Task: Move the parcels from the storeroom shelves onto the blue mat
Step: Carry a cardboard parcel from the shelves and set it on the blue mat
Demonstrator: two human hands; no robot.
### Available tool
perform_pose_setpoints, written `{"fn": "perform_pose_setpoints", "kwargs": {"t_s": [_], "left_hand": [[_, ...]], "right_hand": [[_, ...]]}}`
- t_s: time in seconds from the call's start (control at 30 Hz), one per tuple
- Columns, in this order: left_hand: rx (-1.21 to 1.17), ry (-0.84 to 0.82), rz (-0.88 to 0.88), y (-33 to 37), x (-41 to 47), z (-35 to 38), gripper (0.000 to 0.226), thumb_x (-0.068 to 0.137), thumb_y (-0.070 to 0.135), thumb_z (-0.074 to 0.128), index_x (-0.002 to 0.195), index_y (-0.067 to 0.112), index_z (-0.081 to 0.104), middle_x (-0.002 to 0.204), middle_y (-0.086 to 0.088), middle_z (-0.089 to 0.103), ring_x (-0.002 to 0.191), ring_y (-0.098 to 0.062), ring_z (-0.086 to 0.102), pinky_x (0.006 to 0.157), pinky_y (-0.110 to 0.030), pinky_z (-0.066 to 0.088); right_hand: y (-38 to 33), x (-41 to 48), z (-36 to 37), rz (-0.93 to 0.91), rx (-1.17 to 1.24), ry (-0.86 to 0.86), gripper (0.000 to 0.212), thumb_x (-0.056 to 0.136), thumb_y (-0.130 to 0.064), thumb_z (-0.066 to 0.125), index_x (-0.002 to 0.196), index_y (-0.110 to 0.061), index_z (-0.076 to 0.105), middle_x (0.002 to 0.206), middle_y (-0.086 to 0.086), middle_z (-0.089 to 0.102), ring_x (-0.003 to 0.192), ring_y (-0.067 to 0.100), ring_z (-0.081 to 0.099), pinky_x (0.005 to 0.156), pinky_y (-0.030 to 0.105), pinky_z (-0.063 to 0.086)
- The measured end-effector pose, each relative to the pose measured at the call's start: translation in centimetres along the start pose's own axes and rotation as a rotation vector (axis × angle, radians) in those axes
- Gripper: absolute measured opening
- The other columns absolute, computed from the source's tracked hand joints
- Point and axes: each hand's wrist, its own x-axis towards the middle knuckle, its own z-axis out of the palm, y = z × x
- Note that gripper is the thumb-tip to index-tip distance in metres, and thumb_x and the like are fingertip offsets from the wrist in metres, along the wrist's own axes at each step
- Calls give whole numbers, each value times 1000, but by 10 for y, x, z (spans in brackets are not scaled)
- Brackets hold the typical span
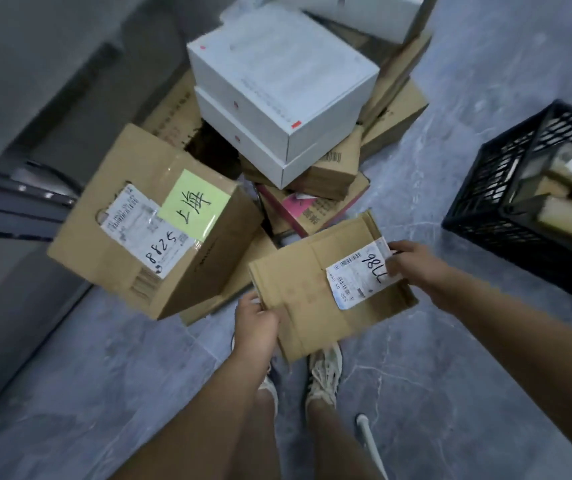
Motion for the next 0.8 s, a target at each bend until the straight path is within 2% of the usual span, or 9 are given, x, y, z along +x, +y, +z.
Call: {"fn": "perform_pose_setpoints", "kwargs": {"t_s": [0.07, 0.17, 0.3, 0.37, 0.47, 0.6, 0.67, 0.73, 0.8], "left_hand": [[-21, 4, 95, 44, -38, -10, 35, 87, -4, 51, 116, 14, 55, 102, -6, 64, 83, -12, 59, 66, -22, 50], [23, 27, 264, 113, -99, -30, 49, 85, 5, 53, 130, 22, 53, 124, -9, 53, 106, -24, 58, 95, -45, 49], [8, -11, 473, 186, -190, -71, 55, 82, 11, 57, 132, 34, 52, 126, 5, 47, 104, -1, 55, 81, -22, 48], [38, -57, 542, 211, -231, -94, 66, 77, 13, 60, 138, 35, 47, 130, 2, 44, 114, -5, 51, 89, -24, 46], [157, -87, 666, 239, -286, -129, 89, 77, 9, 71, 150, 36, 28, 129, 0, 33, 126, -12, 40, 95, -24, 41], [452, -123, 855, 259, -337, -180, 136, 61, 37, 90, 153, 31, -10, 146, 13, 11, 136, -8, 19, 114, -28, 20], [562, -118, 926, 260, -356, -201, 147, 57, 42, 91, 149, 34, -24, 152, 19, -6, 138, -7, 7, 116, -32, 12], [603, -76, 995, 258, -370, -217, 148, 58, 39, 90, 145, 38, -30, 152, 23, -13, 136, -6, 4, 113, -31, 13], [571, 24, 1038, 255, -381, -235, 141, 64, 32, 88, 147, 38, -26, 154, 22, -8, 136, -6, 9, 111, -28, 17]], "right_hand": [[-26, -41, -34, -23, 33, 30, 33, 81, 2, 52, 107, -17, 61, 106, 11, 68, 96, 26, 63, 83, 36, 53], [-70, -107, -81, -126, 60, 59, 26, 90, -13, 53, 114, -11, 62, 103, 10, 68, 88, 24, 62, 75, 33, 48], [-125, -197, -123, -313, 101, 141, 52, 97, -48, 42, 141, -21, 42, 131, 10, 57, 110, 30, 60, 87, 41, 52], [-150, -240, -134, -415, 99, 135, 59, 96, -54, 39, 148, -30, 26, 141, 5, 50, 115, 28, 58, 74, 40, 58], [-181, -296, -145, -525, 78, 88, 60, 95, -57, 39, 147, -41, 14, 131, 4, 58, 95, 19, 66, 53, 30, 57], [-214, -342, -153, -626, 50, 137, 69, 91, -65, 35, 148, -41, 5, 131, 8, 57, 103, 30, 65, 81, 46, 56], [-228, -359, -149, -660, 22, 197, 63, 90, -69, 29, 144, -40, 17, 132, 16, 56, 108, 36, 61, 89, 51, 52], [-241, -378, -141, -661, 13, 214, 58, 87, -73, 22, 132, -37, 31, 111, 24, 63, 90, 38, 67, 74, 48, 57], [-251, -395, -129, -691, -1, 208, 61, 88, -74, 19, 122, -27, 37, 77, 20, 65, 56, 32, 65, 44, 29, 51]]}}
